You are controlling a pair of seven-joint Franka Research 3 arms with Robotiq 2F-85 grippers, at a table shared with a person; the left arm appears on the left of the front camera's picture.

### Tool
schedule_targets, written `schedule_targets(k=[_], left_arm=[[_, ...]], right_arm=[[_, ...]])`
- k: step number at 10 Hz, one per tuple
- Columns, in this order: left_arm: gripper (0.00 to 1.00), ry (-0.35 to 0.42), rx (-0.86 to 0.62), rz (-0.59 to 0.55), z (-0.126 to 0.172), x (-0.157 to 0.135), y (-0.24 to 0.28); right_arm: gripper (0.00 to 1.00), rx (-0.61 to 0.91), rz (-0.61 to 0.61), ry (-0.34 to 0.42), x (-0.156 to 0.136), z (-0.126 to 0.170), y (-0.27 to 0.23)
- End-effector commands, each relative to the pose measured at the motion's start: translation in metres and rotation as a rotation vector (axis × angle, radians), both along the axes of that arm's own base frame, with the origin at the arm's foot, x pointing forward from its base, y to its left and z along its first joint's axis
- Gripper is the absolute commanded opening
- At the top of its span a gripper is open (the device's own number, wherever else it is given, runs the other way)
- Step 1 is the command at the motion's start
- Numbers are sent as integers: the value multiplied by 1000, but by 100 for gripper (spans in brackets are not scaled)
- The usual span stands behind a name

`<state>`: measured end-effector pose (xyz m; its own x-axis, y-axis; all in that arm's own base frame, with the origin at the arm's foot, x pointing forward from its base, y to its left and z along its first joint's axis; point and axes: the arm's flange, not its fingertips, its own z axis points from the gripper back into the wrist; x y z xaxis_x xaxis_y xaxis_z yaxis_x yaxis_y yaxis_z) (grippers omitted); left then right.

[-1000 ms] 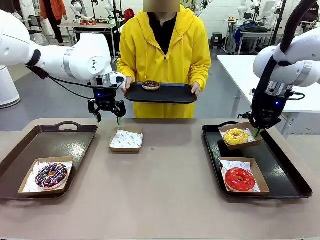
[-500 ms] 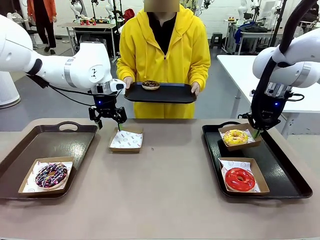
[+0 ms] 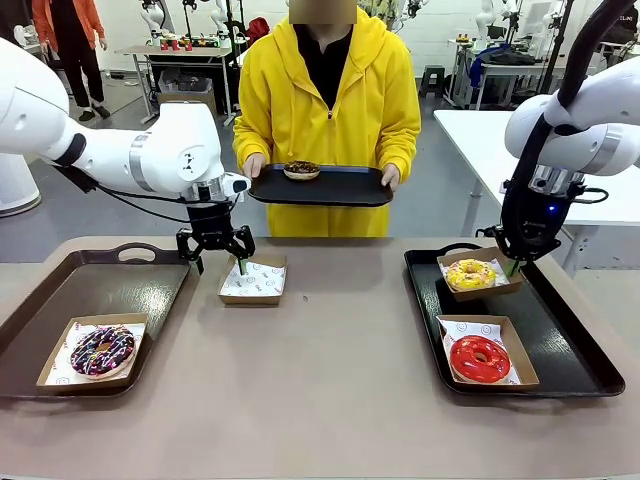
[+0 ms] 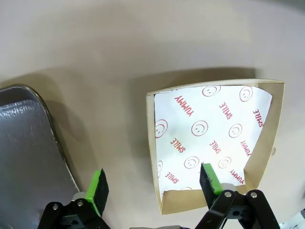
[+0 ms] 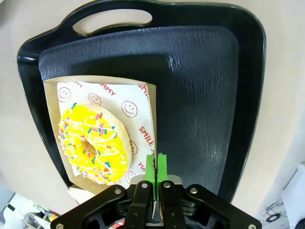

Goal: Individually package the donuts and arrange them on the tray.
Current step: Place the picked Paper togo box on the Handle tray while simultaneously picking up another Paper togo box from the table with the other hand.

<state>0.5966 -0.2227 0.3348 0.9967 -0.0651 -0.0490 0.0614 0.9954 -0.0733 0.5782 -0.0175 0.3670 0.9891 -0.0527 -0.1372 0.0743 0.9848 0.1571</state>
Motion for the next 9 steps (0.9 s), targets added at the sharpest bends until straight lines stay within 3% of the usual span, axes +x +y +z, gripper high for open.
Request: schedule_targets(k=[1,2,3,4,5,6,7,8,9], left_arm=[[100,-27,26,29,-4,-4,-2],[100,-22,24,26,-5,-4,-2],[43,-13,18,15,-5,-4,-2],[42,-5,12,9,-5,-4,-2],[0,0,10,4,-6,-4,-2],[0,8,9,2,-6,-3,-2],[0,13,8,-2,-7,-3,-1],[16,14,8,-4,-6,-3,-1],[7,14,7,-5,-6,-2,-1]], right_arm=[[1,9,-27,4,2,-3,4],[1,8,-26,5,2,-3,5],[11,7,-26,8,2,-3,5],[61,15,-21,14,2,-3,5],[71,20,-23,20,2,-3,6],[100,21,-24,24,3,-3,6],[100,22,-25,27,2,-3,6],[100,21,-26,31,2,-3,6],[97,23,-25,31,3,-2,6]])
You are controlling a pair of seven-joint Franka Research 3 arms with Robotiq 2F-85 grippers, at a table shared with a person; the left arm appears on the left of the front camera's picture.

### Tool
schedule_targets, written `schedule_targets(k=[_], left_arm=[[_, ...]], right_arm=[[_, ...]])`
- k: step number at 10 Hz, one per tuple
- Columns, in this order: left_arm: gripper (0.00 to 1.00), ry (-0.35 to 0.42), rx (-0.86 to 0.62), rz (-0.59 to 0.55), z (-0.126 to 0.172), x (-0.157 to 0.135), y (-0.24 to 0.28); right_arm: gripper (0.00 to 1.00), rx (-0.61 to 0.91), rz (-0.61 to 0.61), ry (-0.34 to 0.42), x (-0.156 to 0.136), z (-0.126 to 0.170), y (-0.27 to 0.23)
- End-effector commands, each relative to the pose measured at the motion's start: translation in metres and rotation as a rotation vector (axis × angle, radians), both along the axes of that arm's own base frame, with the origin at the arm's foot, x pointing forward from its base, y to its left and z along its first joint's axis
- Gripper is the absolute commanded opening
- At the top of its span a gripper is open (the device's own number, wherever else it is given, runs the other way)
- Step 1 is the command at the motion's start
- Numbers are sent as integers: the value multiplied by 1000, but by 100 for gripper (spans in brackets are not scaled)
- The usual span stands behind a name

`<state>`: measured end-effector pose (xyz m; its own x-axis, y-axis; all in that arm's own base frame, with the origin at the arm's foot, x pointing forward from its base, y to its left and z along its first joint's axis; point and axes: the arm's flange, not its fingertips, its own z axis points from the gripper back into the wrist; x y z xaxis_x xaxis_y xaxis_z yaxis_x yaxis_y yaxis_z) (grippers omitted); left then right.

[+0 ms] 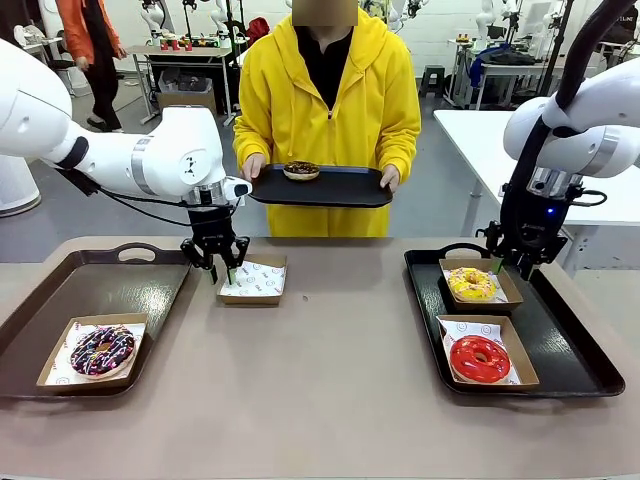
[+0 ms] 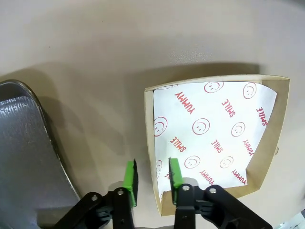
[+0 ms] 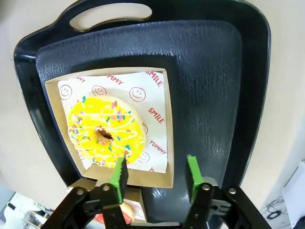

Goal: Individually package the donuts and arrange them on the tray.
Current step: Place the picked Paper togo box on the Handle tray while simultaneously picking up another Paper togo box from the table with the other hand.

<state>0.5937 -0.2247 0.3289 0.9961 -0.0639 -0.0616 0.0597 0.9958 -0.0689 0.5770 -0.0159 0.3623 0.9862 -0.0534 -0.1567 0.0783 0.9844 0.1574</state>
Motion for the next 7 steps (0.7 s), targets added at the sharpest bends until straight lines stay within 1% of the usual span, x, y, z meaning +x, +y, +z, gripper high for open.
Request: schedule_targets(k=[1,6,7], left_arm=[[0,3,1,-8,1,1,1],[0,0,5,-13,7,1,3],[0,17,11,-22,10,0,3]], right_arm=[[100,21,-24,14,4,2,5],[100,43,-28,4,-2,9,1],[100,51,-35,-3,-9,13,0]])
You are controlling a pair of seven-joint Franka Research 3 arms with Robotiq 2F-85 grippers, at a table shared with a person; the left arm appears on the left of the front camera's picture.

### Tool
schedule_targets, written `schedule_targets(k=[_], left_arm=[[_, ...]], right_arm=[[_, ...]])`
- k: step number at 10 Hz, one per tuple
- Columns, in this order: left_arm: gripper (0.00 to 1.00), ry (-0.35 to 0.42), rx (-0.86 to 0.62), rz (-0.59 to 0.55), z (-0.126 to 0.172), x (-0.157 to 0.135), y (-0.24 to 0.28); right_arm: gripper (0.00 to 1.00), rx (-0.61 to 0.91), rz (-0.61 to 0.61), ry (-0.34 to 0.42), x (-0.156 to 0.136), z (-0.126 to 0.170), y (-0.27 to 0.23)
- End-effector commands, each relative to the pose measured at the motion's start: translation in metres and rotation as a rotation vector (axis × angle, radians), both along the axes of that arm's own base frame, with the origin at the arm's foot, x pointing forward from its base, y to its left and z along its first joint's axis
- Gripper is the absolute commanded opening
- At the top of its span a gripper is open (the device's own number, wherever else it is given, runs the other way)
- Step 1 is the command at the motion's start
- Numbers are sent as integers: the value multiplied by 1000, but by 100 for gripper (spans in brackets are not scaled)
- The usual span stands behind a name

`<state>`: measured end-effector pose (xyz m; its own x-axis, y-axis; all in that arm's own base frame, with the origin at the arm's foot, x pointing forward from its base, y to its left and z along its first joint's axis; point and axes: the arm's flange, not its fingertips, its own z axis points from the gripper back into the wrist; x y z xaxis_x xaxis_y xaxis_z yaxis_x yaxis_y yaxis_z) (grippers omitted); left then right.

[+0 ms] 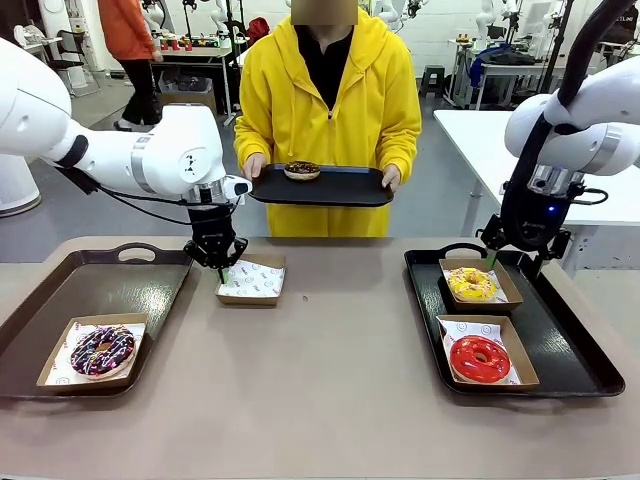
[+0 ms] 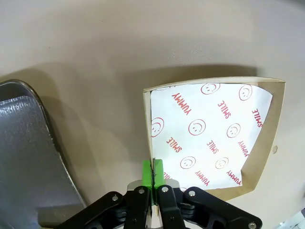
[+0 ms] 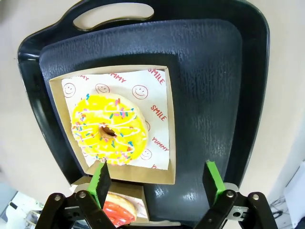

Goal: Individually package the donuts and arrange them on the tray.
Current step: Place the picked Paper togo box on the Handle tray while simultaneously picking up another Paper togo box from the table with the other hand.

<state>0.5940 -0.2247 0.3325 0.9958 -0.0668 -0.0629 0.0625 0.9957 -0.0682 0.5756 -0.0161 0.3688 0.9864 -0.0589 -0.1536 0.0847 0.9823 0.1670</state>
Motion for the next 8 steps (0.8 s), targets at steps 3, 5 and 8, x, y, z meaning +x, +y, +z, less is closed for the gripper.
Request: schedule_targets(k=[3,5,8], left_arm=[[0,12,33,-92,68,-20,0],[0,-48,23,-117,139,-35,-7],[0,-98,27,-125,205,-36,-23]], right_arm=[[100,283,-72,4,-69,66,-23],[100,527,-171,-27,-112,102,-78],[100,840,-282,-128,-166,111,-167]])
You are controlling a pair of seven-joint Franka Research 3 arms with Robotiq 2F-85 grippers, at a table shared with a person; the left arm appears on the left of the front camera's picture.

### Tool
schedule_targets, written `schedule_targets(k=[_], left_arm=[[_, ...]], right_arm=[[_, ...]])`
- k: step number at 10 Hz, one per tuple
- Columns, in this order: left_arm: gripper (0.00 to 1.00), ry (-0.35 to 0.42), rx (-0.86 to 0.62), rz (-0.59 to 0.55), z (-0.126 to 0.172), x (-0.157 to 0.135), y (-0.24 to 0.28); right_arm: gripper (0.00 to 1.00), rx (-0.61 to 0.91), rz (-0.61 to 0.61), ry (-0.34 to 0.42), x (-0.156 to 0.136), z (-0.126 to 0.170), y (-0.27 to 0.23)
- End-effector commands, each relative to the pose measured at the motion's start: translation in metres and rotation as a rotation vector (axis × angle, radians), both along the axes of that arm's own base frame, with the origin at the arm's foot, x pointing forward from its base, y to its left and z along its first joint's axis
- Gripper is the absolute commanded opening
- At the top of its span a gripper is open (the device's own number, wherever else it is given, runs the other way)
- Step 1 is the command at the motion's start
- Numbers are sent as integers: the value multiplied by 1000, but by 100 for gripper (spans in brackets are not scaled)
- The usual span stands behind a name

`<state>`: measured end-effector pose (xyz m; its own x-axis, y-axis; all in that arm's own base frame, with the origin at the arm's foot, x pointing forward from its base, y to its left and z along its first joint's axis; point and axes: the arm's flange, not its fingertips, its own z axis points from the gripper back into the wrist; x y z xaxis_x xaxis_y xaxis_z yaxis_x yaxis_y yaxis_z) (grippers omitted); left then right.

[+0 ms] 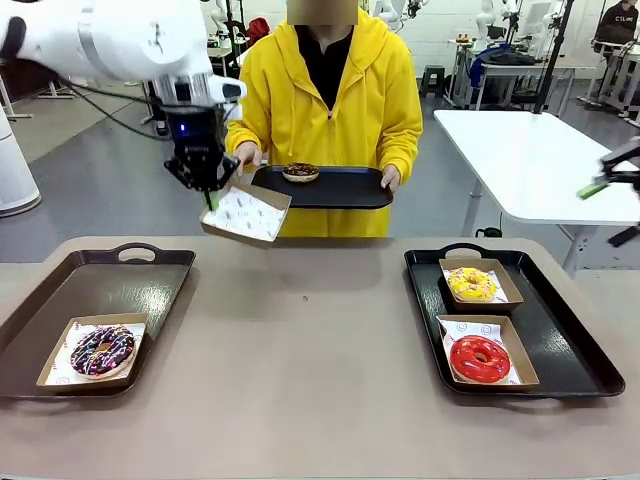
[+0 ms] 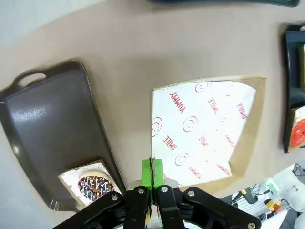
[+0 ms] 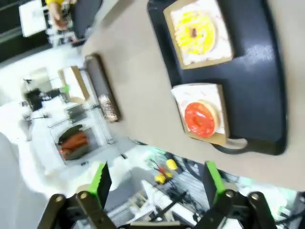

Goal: Individually package the donuts and arrange them on the tray.
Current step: Place the picked Paper togo box on the Handle tray while simultaneously picking up another Paper togo box from the table with the other hand.

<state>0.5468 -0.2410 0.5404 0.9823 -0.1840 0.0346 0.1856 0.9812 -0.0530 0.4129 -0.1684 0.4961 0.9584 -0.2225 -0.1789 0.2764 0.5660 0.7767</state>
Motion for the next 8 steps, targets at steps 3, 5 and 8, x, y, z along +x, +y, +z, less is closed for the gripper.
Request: schedule_targets(k=[3,5,8], left_arm=[[0,20,21,16,22,25,-25],[0,35,20,39,19,32,-37],[0,38,-3,20,10,27,-31]], right_arm=[[100,267,-41,-131,-48,-44,-63],[100,323,-75,-138,-69,-71,-74],[100,303,-88,-135,-81,-93,-65]])
